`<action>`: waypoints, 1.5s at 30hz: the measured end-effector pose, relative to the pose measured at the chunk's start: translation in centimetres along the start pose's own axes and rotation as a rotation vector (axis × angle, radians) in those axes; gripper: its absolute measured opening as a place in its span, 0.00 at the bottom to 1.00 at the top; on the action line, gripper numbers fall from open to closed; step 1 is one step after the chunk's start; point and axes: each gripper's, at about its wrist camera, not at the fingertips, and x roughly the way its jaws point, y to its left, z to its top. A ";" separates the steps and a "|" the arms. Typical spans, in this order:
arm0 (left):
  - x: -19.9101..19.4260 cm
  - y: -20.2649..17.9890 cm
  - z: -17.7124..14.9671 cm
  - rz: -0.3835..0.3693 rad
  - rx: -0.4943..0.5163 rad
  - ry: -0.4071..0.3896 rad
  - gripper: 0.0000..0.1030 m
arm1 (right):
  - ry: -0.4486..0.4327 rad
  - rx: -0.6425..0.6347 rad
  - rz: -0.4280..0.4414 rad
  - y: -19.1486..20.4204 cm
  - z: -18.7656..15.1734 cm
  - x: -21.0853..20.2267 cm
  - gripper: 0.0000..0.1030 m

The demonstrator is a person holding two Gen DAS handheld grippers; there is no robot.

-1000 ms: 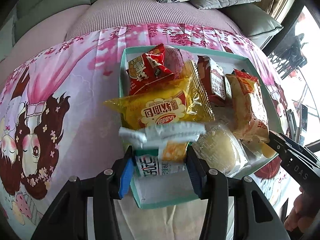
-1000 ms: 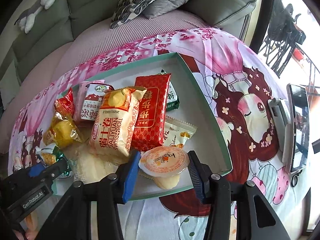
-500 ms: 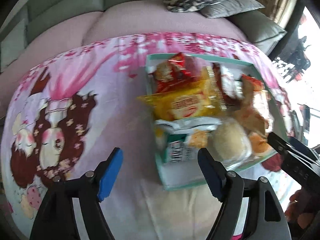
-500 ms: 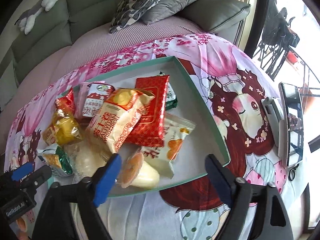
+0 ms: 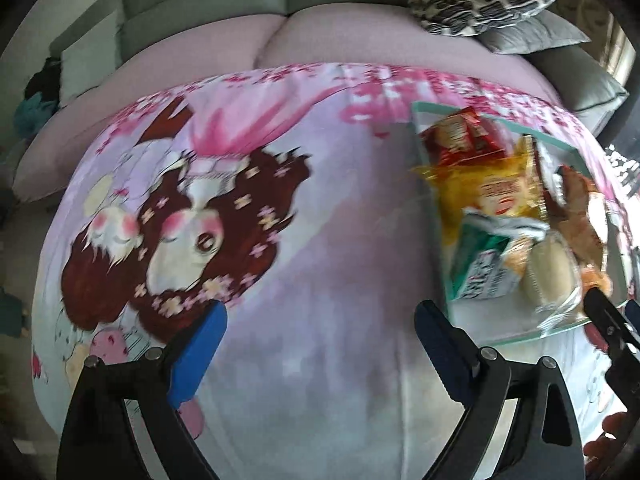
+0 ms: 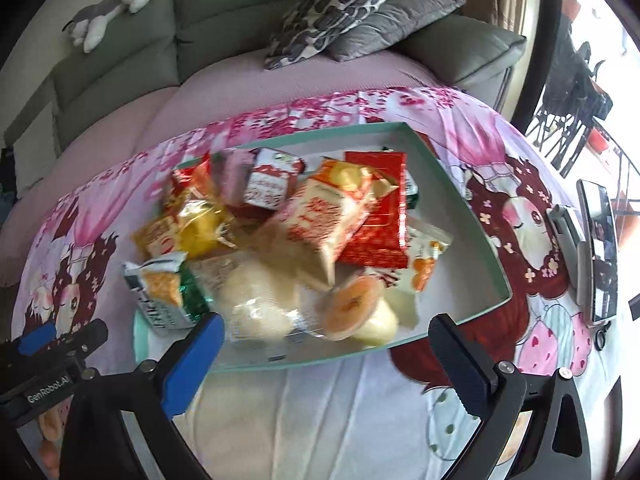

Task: Organize snacks

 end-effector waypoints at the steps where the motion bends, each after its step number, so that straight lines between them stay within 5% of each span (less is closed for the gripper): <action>1: 0.0 0.4 -0.3 0.011 -0.012 0.003 0.92 | -0.002 -0.006 0.004 0.4 -0.1 0.0 1.00; 45: 0.8 1.2 -1.4 0.032 -0.009 0.051 0.92 | -0.018 -0.073 0.016 1.7 -1.9 -0.2 1.00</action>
